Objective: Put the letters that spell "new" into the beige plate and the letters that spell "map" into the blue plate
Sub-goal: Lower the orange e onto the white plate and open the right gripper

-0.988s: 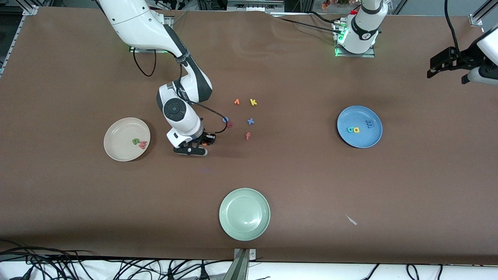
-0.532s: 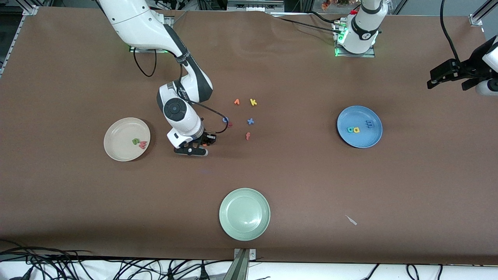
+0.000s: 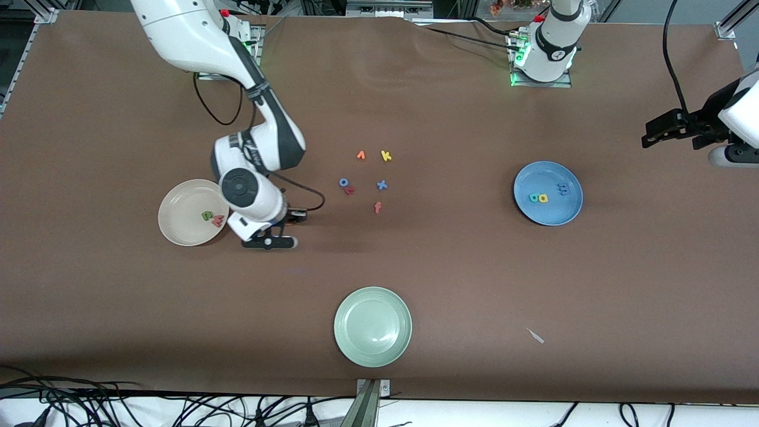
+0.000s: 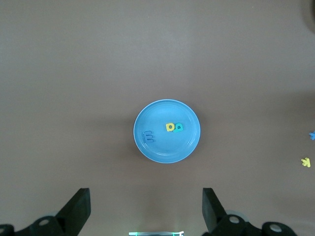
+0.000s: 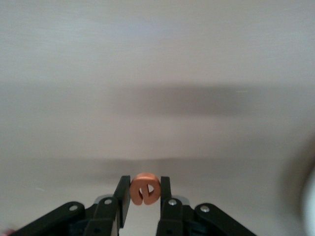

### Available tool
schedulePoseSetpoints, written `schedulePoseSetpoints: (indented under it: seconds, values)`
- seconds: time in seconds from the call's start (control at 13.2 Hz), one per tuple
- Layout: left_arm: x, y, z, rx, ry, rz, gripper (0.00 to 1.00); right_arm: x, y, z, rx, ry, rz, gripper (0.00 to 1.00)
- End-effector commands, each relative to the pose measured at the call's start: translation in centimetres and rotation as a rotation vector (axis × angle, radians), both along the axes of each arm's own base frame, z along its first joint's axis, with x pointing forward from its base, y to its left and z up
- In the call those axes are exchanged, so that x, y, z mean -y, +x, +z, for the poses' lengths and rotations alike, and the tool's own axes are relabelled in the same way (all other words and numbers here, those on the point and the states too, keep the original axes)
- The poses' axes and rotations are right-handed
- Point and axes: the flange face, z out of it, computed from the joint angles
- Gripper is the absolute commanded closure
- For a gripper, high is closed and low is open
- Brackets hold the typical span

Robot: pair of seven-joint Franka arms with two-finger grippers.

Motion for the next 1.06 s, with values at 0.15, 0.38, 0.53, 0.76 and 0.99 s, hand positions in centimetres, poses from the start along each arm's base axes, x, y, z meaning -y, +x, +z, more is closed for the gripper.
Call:
schedulePoseSetpoints:
  seconds: [0.15, 0.38, 0.53, 0.76, 0.99]
  values:
    - [0.5, -1.1, 1.2, 0.033, -0.005, -0.003, 0.00, 7.7, 0.9, 1.8, -0.098, -0.040, 0.057, 0.80]
    - [0.7, -2.4, 1.1, 0.026, -0.006, -0.006, 0.00, 11.0, 1.3, 1.1, -0.110, -0.071, 0.009, 0.80]
    - [1.2, -2.1, 1.1, 0.021, -0.006, -0.015, 0.00, 14.1, 1.8, 0.5, -0.123, -0.066, 0.009, 0.80]
    - [1.2, -2.0, 1.1, 0.022, -0.007, -0.015, 0.00, 18.3, 2.3, -0.1, -0.140, -0.045, 0.036, 0.80]
    - [1.2, -2.0, 1.1, 0.024, -0.009, -0.015, 0.00, 19.7, 2.4, -0.3, -0.145, -0.034, 0.041, 0.49]
